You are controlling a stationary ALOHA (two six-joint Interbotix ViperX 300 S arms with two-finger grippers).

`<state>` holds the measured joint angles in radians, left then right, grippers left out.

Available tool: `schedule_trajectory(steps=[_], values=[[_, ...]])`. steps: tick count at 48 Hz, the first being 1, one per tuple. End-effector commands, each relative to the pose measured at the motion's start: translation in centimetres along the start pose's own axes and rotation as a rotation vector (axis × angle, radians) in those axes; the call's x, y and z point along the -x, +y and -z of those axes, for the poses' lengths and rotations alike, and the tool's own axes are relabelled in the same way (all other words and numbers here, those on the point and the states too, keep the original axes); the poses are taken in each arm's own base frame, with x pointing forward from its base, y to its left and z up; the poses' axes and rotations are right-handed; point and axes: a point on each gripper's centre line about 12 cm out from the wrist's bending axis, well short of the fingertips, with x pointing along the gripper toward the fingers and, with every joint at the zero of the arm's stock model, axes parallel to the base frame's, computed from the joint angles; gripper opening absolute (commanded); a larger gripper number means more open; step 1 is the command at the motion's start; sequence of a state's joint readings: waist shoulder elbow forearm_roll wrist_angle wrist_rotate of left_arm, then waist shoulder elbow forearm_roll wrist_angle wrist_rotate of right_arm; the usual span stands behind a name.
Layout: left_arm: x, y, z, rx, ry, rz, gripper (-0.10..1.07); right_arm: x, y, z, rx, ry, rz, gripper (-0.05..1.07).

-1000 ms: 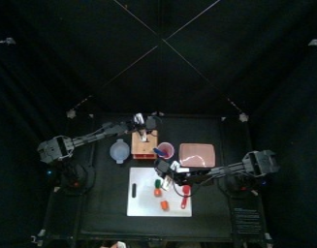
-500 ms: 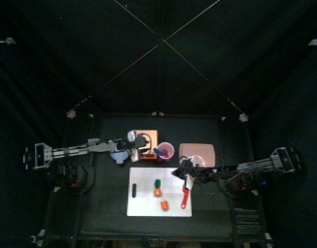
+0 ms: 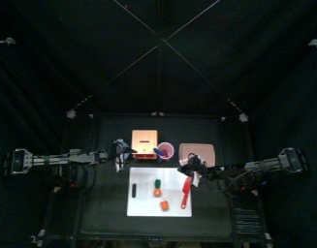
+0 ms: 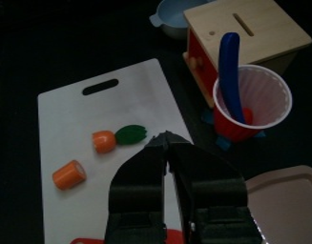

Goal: Grab carrot top

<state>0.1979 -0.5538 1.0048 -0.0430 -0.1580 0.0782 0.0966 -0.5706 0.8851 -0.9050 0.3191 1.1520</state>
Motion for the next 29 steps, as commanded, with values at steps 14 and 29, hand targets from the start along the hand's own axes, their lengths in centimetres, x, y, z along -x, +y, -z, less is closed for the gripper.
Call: schedule_trajectory(steps=[14,29], values=[[0.1,-0.4,0.4,0.030,0.009,0.011,0.76,0.1,-0.5,-0.8,0.027,-0.033,0.013,0.08],[0.1,-0.4,0.2,0.026,0.003,0.012,0.76,0.0,-1.0,-1.0,0.019,-0.038,0.029,0.08]])
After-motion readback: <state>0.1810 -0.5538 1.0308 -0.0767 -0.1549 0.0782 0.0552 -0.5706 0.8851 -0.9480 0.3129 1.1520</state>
